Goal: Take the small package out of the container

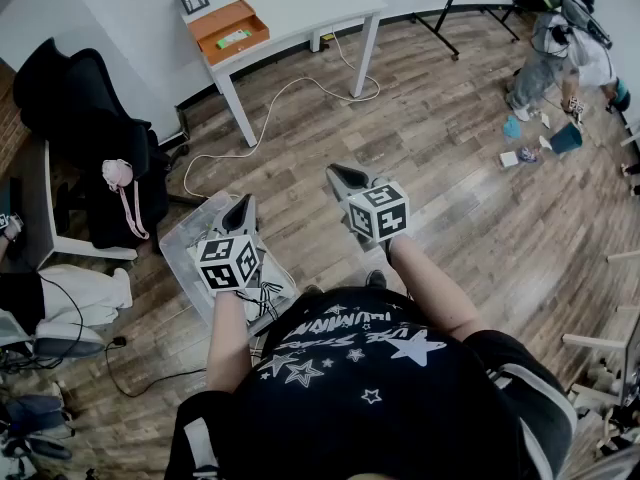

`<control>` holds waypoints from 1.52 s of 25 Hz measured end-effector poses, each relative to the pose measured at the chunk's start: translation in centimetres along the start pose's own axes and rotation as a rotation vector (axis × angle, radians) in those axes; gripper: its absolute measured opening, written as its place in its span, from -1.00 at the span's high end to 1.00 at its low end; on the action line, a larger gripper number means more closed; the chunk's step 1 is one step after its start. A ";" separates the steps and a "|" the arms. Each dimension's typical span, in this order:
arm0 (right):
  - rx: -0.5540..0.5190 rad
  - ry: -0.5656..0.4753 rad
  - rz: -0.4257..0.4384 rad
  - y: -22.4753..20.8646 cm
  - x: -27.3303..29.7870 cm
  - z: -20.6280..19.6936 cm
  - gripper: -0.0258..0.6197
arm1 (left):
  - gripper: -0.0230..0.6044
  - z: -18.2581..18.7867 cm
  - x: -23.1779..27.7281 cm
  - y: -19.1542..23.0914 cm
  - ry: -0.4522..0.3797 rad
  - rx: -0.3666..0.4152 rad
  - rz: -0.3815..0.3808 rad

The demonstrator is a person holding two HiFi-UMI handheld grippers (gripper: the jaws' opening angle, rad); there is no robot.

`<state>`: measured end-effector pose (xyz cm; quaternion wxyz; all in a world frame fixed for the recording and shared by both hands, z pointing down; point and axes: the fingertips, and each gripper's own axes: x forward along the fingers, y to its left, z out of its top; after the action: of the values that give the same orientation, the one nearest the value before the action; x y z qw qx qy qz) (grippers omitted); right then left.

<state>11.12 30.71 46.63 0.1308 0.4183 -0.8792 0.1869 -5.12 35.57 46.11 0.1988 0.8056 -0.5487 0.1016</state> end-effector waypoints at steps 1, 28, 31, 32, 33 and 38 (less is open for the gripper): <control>-0.001 -0.002 -0.003 0.1 0.2 0.2 0.74 | 0.87 0.3 0.0 0.2 -0.004 0.004 -0.002; 0.113 0.006 -0.034 -0.1 4.4 -0.5 0.74 | 0.87 -0.1 1.4 5.7 0.030 -0.022 0.002; 0.098 -0.003 -0.013 -1.3 6.3 1.0 0.74 | 0.86 0.7 2.8 6.7 0.032 -0.030 0.026; 0.093 -0.003 -0.001 -1.8 7.2 1.5 0.74 | 0.87 1.0 3.3 7.0 0.032 -0.031 0.037; 0.089 -0.003 0.011 -2.4 8.1 2.0 0.74 | 0.87 1.4 3.9 7.4 0.032 -0.030 0.048; 0.109 -0.005 0.047 -6.9 14.3 4.9 0.74 | 0.86 3.6 8.5 10.1 0.044 -0.025 0.105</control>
<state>7.37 14.75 49.24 0.1013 0.4047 -0.8776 0.2363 -11.42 23.61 48.23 0.2155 0.7707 -0.5870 0.1227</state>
